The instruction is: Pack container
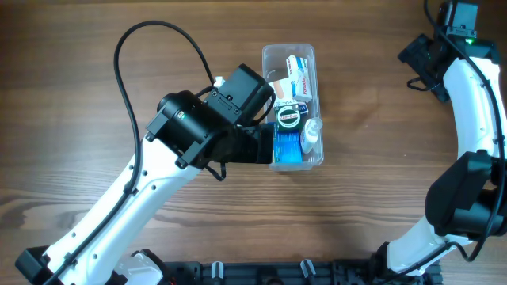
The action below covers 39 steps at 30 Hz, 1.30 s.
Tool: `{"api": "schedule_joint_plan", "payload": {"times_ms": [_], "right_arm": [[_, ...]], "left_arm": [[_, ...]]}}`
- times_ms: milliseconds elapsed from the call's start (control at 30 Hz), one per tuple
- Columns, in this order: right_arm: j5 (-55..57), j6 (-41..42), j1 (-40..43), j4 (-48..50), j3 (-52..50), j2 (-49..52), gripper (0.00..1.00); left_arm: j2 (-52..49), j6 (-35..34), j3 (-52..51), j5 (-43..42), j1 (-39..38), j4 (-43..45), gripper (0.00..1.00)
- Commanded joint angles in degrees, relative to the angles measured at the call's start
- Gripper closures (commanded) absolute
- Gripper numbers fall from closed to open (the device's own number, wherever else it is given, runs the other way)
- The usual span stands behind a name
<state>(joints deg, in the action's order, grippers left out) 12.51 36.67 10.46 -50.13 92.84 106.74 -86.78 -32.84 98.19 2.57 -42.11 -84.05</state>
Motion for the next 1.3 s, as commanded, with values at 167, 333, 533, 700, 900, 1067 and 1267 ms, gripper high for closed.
{"api": "schedule_joint_plan", "payload": {"times_ms": [167, 333, 533, 700, 900, 1067, 1267], "right_arm": [[1.0, 0.9, 0.0, 0.0, 0.0, 1.0, 0.0], [1.0, 0.9, 0.0, 0.0, 0.0, 1.0, 0.0], [1.0, 0.9, 0.0, 0.0, 0.0, 1.0, 0.0], [1.0, 0.9, 0.0, 0.0, 0.0, 1.0, 0.0], [1.0, 0.9, 0.0, 0.0, 0.0, 1.0, 0.0], [1.0, 0.9, 0.0, 0.0, 0.0, 1.0, 0.0], [1.0, 0.9, 0.0, 0.0, 0.0, 1.0, 0.0]], "left_arm": [[0.4, 14.6, 0.0, 0.8, -0.2, 3.0, 0.0], [0.4, 18.1, 0.0, 1.0, -0.1, 4.3, 0.0], [3.9, 27.8, 0.0, 0.9, 0.8, 12.9, 0.0], [11.8, 27.7, -7.2, -2.8, 6.6, 21.2, 0.0], [26.9, 27.7, -32.0, -12.7, 15.8, 40.0, 0.0], [44.1, 27.7, -57.4, -18.8, 23.9, 57.8, 0.0], [65.0, 27.7, -74.3, -24.3, 34.5, 63.7, 0.0]]}}
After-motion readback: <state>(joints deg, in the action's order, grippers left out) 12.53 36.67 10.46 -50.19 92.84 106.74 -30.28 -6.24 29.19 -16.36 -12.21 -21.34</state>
